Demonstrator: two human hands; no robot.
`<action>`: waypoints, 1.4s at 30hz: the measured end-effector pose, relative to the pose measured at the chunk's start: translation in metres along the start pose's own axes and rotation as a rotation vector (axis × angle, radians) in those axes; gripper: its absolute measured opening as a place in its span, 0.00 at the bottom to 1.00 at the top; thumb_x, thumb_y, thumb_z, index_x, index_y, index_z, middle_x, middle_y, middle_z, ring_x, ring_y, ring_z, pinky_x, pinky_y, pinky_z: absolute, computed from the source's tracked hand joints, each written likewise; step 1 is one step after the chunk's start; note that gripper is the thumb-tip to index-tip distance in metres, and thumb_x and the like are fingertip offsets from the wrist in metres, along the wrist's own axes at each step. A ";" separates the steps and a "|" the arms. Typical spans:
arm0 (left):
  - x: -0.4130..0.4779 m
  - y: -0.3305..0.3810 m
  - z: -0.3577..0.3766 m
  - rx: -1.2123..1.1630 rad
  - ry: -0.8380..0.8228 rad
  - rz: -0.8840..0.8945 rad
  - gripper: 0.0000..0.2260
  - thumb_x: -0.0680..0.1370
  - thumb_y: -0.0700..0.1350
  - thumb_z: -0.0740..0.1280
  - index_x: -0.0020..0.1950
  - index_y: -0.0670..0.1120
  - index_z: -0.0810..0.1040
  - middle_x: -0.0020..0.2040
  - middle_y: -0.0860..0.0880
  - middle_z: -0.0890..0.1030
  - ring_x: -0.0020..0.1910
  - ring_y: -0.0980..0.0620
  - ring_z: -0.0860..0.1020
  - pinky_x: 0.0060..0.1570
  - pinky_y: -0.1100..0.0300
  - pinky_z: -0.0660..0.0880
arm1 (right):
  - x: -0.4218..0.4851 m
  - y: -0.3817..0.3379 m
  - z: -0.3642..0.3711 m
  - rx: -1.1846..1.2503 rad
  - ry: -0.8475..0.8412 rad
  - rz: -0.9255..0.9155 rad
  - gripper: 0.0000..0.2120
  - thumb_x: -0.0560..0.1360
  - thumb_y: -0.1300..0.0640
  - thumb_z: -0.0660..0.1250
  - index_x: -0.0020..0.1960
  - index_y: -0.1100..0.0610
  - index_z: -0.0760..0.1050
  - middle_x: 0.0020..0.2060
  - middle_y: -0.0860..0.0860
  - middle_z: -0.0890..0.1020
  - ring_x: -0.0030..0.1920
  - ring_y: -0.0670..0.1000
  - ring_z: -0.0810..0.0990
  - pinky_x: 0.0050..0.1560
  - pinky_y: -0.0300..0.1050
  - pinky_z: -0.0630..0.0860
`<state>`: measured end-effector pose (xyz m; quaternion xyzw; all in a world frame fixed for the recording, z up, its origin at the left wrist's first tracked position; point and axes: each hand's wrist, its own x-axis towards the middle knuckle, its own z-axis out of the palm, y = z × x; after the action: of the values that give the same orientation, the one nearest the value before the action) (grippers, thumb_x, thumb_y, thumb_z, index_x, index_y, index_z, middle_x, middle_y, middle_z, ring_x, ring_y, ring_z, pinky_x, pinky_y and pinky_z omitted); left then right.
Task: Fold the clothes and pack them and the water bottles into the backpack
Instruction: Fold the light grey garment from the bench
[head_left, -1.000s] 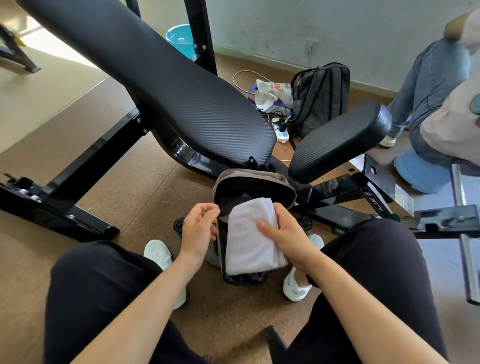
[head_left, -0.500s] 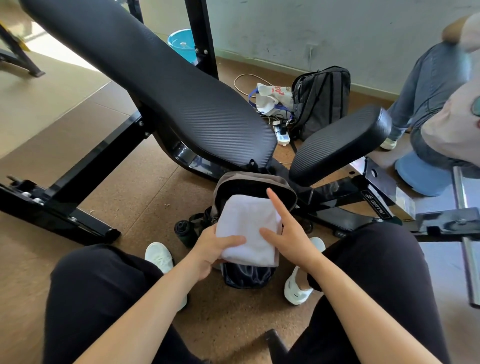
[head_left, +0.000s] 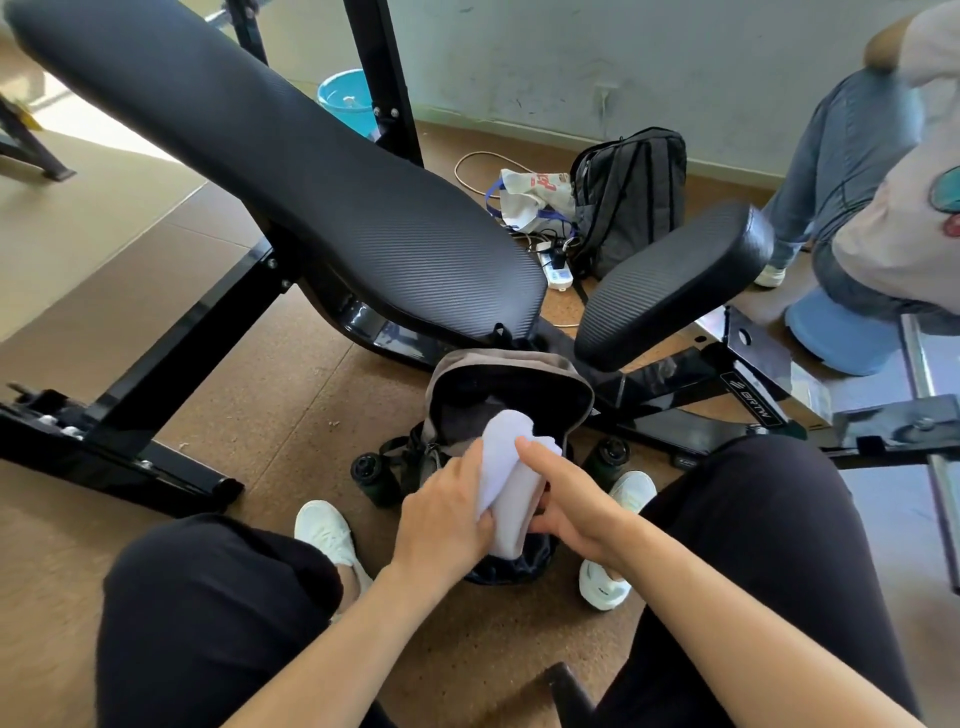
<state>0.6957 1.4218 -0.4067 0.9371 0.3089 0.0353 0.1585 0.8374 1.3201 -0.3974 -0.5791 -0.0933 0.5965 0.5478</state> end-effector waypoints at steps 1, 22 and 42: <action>-0.002 0.003 0.003 0.060 -0.038 0.048 0.35 0.79 0.52 0.65 0.83 0.50 0.52 0.73 0.49 0.71 0.64 0.47 0.76 0.47 0.53 0.76 | 0.004 0.003 0.000 0.047 0.025 0.027 0.30 0.76 0.35 0.68 0.72 0.50 0.71 0.68 0.53 0.79 0.67 0.55 0.79 0.67 0.63 0.75; 0.016 -0.013 0.026 -1.135 -0.500 -0.243 0.31 0.75 0.51 0.77 0.68 0.72 0.63 0.67 0.53 0.71 0.63 0.51 0.78 0.60 0.50 0.80 | 0.017 0.002 -0.014 -0.329 0.089 0.023 0.14 0.85 0.53 0.61 0.69 0.43 0.67 0.59 0.45 0.79 0.56 0.42 0.80 0.46 0.32 0.79; 0.166 -0.084 0.144 -0.026 -0.453 -0.009 0.28 0.77 0.41 0.66 0.71 0.65 0.62 0.63 0.48 0.67 0.42 0.44 0.76 0.37 0.51 0.72 | 0.210 -0.077 -0.135 -1.368 0.151 0.058 0.26 0.84 0.52 0.62 0.80 0.53 0.62 0.83 0.54 0.41 0.81 0.58 0.55 0.76 0.50 0.60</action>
<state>0.8051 1.5442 -0.5750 0.9176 0.2691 -0.1728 0.2361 1.0437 1.4388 -0.5058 -0.8370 -0.3949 0.3757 0.0478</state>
